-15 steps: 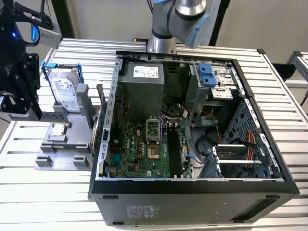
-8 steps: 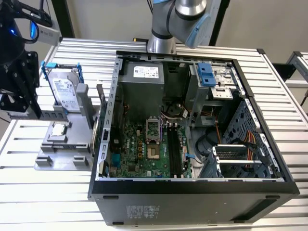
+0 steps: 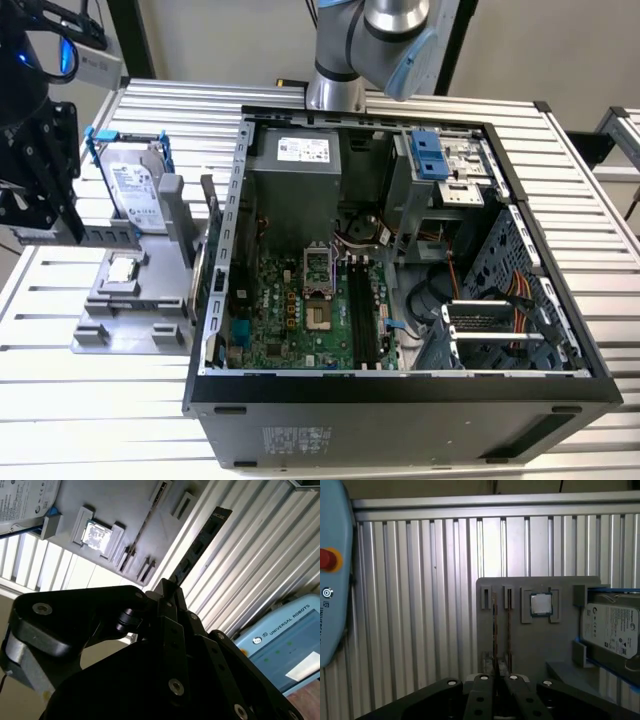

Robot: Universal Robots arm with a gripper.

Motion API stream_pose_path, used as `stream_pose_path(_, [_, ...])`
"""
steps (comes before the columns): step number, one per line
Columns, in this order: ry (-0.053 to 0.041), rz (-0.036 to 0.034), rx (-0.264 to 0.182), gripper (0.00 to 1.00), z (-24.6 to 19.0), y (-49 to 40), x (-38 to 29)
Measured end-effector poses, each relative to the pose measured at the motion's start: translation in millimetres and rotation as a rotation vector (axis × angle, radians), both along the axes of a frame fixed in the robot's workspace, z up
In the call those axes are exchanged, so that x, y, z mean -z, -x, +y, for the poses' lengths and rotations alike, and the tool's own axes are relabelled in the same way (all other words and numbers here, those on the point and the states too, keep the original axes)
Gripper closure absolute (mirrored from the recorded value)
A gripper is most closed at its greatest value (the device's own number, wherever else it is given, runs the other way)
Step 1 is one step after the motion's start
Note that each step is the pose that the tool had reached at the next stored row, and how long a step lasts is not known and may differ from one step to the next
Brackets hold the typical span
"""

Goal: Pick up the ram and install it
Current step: 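Pick up the ram and move it above insertion slot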

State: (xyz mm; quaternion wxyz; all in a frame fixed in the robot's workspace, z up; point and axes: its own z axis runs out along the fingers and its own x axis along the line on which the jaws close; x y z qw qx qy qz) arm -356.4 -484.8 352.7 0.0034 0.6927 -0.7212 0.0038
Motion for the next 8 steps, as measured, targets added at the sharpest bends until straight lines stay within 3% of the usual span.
stream_pose_path(8, [0.0001, 0.0001, 0.000, 1.00, 0.0, 0.0, -5.4])
